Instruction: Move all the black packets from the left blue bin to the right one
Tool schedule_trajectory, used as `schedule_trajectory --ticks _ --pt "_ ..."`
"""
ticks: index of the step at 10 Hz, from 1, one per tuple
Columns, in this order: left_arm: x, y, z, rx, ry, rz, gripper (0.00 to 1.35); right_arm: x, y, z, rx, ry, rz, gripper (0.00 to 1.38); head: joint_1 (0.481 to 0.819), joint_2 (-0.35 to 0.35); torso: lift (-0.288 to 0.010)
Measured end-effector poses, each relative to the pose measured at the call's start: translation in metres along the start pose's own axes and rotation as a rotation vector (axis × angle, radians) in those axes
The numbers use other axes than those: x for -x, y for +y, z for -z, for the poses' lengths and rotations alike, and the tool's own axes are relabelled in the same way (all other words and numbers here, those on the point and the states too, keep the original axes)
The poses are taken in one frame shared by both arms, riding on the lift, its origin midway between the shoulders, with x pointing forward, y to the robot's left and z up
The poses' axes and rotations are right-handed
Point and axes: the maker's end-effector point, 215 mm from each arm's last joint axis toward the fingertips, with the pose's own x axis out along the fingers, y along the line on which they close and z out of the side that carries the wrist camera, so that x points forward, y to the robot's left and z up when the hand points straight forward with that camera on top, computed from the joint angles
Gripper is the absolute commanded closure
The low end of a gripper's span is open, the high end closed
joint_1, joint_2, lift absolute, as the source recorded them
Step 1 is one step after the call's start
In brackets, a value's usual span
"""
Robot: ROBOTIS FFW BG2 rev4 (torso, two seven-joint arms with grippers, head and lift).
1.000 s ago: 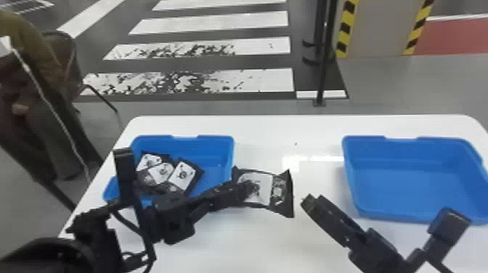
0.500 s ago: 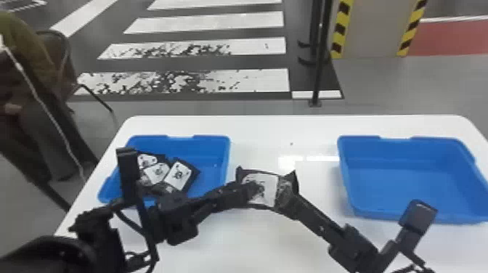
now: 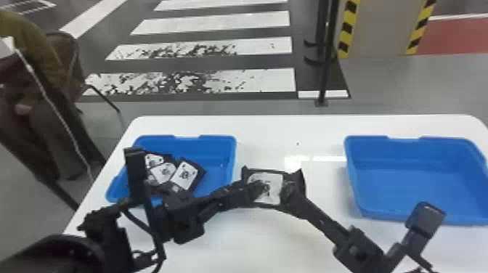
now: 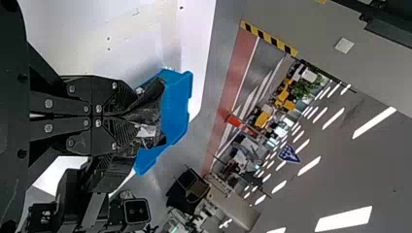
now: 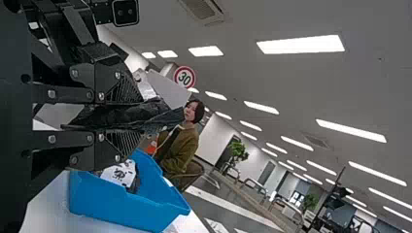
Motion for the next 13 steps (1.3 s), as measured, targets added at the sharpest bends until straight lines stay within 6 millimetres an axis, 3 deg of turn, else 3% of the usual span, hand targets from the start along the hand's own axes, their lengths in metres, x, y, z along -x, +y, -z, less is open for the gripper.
schedule_trajectory --ticks 1,2,3,4,5,7,8,9,10,11,12,13 --pt "0.001 0.002 -0.002 0.008 -0.023 -0.016 0.47 0.0 0.002 -0.003 -0.002 -0.012 -0.005 1.28 0.695 0.148 -0.14" --pt "0.004 0.004 -0.002 0.028 -0.047 -0.028 0.1 0.0 0.003 -0.009 0.002 -0.027 -0.008 1.28 0.695 0.146 -0.14" --pt "0.01 0.009 -0.001 0.04 -0.06 -0.049 0.09 0.005 -0.003 -0.021 0.021 -0.043 0.006 1.28 0.695 0.143 -0.14" --pt "0.016 0.016 -0.001 0.041 -0.076 -0.074 0.16 0.013 -0.013 -0.041 0.061 -0.061 0.034 1.28 0.695 0.13 -0.14" --pt "0.024 0.025 -0.006 0.035 -0.099 -0.105 0.19 0.027 -0.033 -0.072 0.134 -0.085 0.093 1.28 0.695 0.097 -0.14" --pt "0.041 0.039 -0.013 0.026 -0.145 -0.169 0.19 0.08 -0.094 -0.166 0.401 -0.107 0.335 1.28 0.695 -0.029 -0.14" --pt "0.049 0.044 -0.015 0.022 -0.161 -0.196 0.19 0.111 -0.121 -0.206 0.513 -0.099 0.465 1.28 0.695 -0.057 -0.14" --pt "0.055 0.047 -0.017 0.022 -0.173 -0.214 0.19 0.136 -0.142 -0.23 0.577 -0.085 0.568 1.28 0.695 -0.107 -0.14" --pt "0.059 0.05 -0.017 0.025 -0.18 -0.227 0.19 0.154 -0.164 -0.238 0.587 -0.06 0.64 1.28 0.695 -0.137 -0.14" --pt "0.063 0.054 -0.017 0.027 -0.187 -0.244 0.19 0.169 -0.188 -0.241 0.578 -0.03 0.7 1.1 0.695 -0.151 -0.14" --pt "0.068 0.059 -0.018 0.025 -0.194 -0.265 0.19 0.186 -0.21 -0.248 0.587 -0.005 0.771 0.55 0.695 -0.17 -0.14" --pt "0.074 0.065 -0.017 0.02 -0.193 -0.29 0.19 0.199 -0.217 -0.257 0.631 0.012 0.832 0.11 0.695 -0.181 -0.14"
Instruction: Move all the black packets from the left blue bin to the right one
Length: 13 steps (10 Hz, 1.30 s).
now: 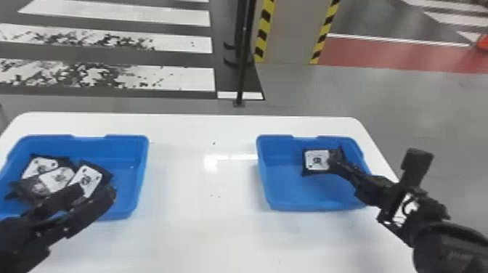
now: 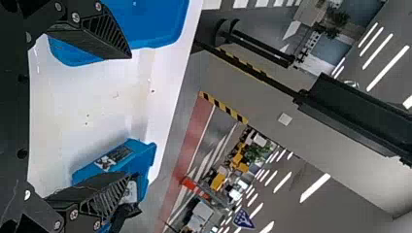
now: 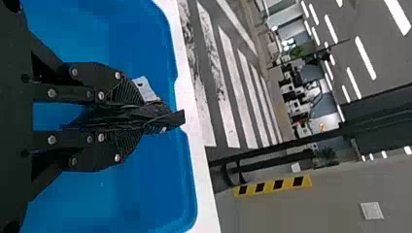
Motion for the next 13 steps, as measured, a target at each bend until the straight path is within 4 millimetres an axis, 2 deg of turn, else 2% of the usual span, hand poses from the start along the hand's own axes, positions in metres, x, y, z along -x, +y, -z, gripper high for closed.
schedule_trajectory --ticks 1,2,3,5,6,7,9,11,13 --pt "0.004 0.012 0.0 -0.015 0.007 -0.037 0.19 0.008 -0.003 -0.013 0.077 -0.027 0.037 0.05 0.695 -0.18 -0.14" --pt "0.01 0.025 0.0 -0.032 0.012 -0.081 0.19 0.025 0.006 -0.03 0.166 -0.084 0.068 0.14 0.695 -0.169 -0.14" --pt "0.015 0.038 -0.002 -0.051 0.016 -0.124 0.19 0.05 0.028 -0.042 0.243 -0.145 0.084 0.19 0.695 -0.141 -0.14" --pt "0.024 0.066 -0.012 -0.103 0.027 -0.215 0.19 0.097 0.08 -0.045 0.327 -0.207 0.058 0.2 0.695 -0.055 -0.14" --pt "0.03 0.084 -0.018 -0.135 0.038 -0.277 0.19 0.113 0.106 -0.039 0.343 -0.208 0.033 0.2 0.695 -0.023 -0.14" --pt "0.037 0.105 -0.025 -0.17 0.06 -0.347 0.19 0.122 0.128 -0.023 0.32 -0.19 0.001 0.2 0.695 0.046 -0.14" --pt "0.044 0.146 -0.036 -0.214 0.128 -0.481 0.19 0.129 0.165 0.013 0.229 -0.146 -0.073 0.2 0.695 0.169 -0.14" --pt "0.033 0.173 -0.039 -0.204 0.206 -0.541 0.19 0.132 0.18 0.033 0.18 -0.117 -0.107 0.2 0.695 0.209 -0.14" --pt "0.0 0.177 -0.023 -0.177 0.315 -0.511 0.19 0.135 0.181 0.043 0.164 -0.094 -0.115 0.2 0.695 0.184 -0.14"
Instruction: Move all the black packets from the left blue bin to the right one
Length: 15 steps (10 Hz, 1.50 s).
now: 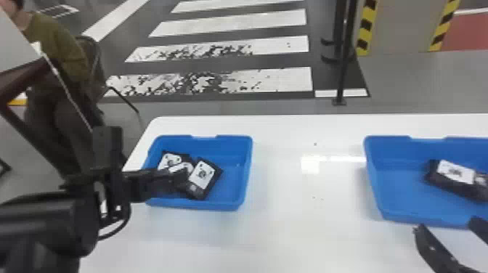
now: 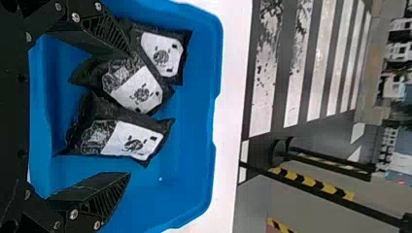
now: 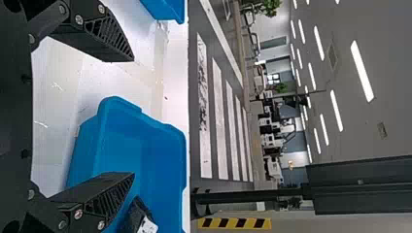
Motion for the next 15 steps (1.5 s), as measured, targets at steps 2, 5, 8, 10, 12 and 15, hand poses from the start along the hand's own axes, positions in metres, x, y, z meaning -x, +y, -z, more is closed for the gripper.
schedule_trajectory --ticks 2,5,8,10,12,15 --pt "-0.024 -0.012 0.011 -0.009 0.1 0.011 0.19 -0.002 0.004 0.004 -0.014 0.006 -0.011 0.2 0.695 0.168 -0.14" --pt "-0.046 -0.013 0.025 -0.034 0.206 -0.021 0.28 -0.004 0.007 0.013 -0.052 0.015 -0.024 0.2 0.695 0.165 -0.14" --pt "-0.073 -0.029 0.038 -0.031 0.256 0.037 1.08 -0.008 0.009 0.018 -0.076 0.018 -0.035 0.2 0.695 0.141 -0.14" --pt "-0.075 -0.03 0.047 -0.02 0.267 0.047 1.21 -0.008 0.009 0.021 -0.096 0.019 -0.038 0.2 0.695 0.138 -0.14" --pt "-0.073 -0.025 0.052 -0.013 0.258 0.049 1.21 -0.008 0.009 0.024 -0.113 0.022 -0.038 0.2 0.695 0.146 -0.14" --pt "-0.038 -0.022 0.018 -0.045 0.104 0.046 1.21 -0.011 0.012 0.016 -0.115 0.006 -0.054 0.2 0.695 0.164 -0.14"
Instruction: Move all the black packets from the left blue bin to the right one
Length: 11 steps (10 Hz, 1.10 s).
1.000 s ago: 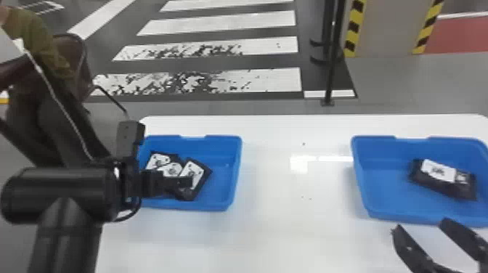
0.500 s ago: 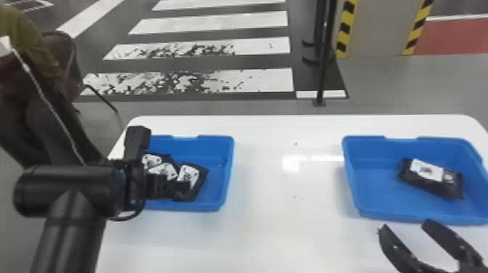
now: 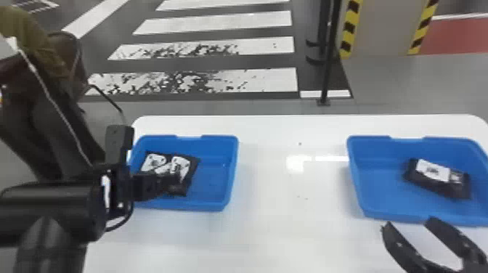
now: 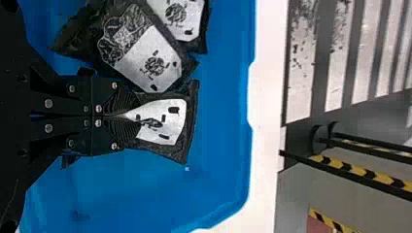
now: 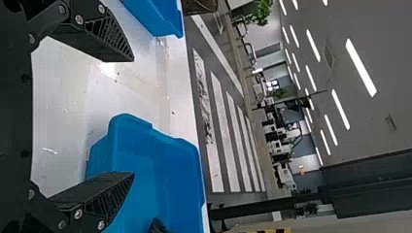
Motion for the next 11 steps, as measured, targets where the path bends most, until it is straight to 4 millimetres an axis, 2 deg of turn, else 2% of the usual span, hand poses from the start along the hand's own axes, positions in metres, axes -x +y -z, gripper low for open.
schedule_trajectory --ticks 1,2,5,7,9,11 --pt "0.022 -0.01 -0.015 -0.023 -0.06 0.011 1.21 -0.004 0.004 -0.006 0.0 -0.014 -0.019 0.2 0.695 0.164 -0.14" --pt "0.04 -0.027 -0.025 -0.044 -0.115 0.049 1.21 -0.01 0.013 -0.013 -0.012 -0.026 -0.055 0.2 0.695 0.158 -0.14" --pt "0.075 -0.109 -0.034 -0.1 -0.217 0.23 1.21 -0.038 0.049 -0.032 -0.048 -0.034 -0.211 0.2 0.695 0.12 -0.14" --pt "0.081 -0.156 -0.026 -0.118 -0.219 0.34 1.21 -0.054 0.069 -0.043 -0.079 -0.041 -0.278 0.2 0.695 0.09 -0.14" --pt "0.081 -0.198 -0.013 -0.123 -0.197 0.44 1.21 -0.068 0.104 -0.056 -0.133 -0.058 -0.373 0.2 0.695 0.08 -0.14" --pt "0.083 -0.238 -0.007 -0.138 -0.186 0.532 1.21 -0.084 0.131 -0.059 -0.188 -0.062 -0.447 0.2 0.695 0.069 -0.14"
